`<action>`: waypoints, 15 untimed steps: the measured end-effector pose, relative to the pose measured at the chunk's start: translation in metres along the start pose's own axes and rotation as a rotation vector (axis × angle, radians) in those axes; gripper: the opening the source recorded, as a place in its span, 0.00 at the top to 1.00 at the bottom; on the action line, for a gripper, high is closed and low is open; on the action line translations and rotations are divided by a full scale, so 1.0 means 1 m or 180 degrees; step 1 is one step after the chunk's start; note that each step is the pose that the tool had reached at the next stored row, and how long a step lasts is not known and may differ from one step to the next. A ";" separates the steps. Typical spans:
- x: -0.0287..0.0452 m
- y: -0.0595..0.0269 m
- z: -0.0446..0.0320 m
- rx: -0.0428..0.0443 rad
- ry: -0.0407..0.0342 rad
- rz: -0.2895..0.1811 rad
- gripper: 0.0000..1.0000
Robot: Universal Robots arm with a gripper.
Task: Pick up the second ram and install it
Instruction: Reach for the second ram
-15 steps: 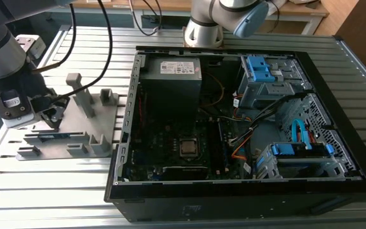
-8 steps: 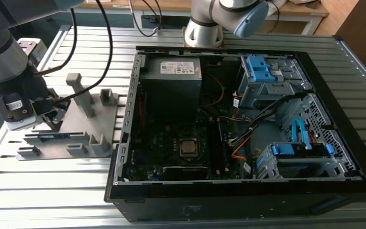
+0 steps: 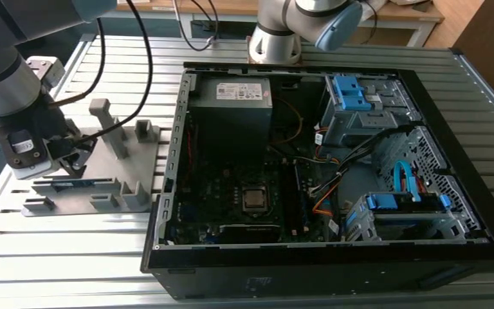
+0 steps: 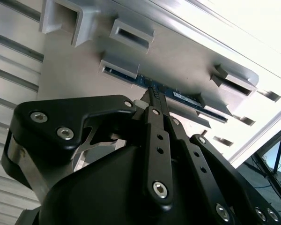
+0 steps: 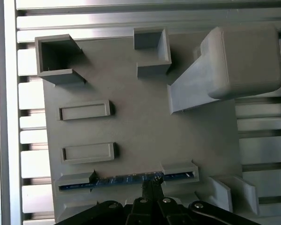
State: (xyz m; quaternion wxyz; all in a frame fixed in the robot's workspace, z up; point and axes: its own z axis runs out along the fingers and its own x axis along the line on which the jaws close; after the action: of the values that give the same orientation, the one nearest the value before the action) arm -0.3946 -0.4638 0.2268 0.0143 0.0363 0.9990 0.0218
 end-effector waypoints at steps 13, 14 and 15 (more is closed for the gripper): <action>0.0009 -0.0006 0.0130 0.0000 0.0000 0.0000 0.90; 0.0010 -0.0007 0.0141 0.0000 0.0000 0.0000 0.90; 0.0011 -0.0007 0.0151 0.0000 0.0000 0.0000 0.90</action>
State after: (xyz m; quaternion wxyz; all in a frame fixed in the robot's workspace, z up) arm -0.3953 -0.4638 0.2117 0.0143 0.0362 0.9990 0.0218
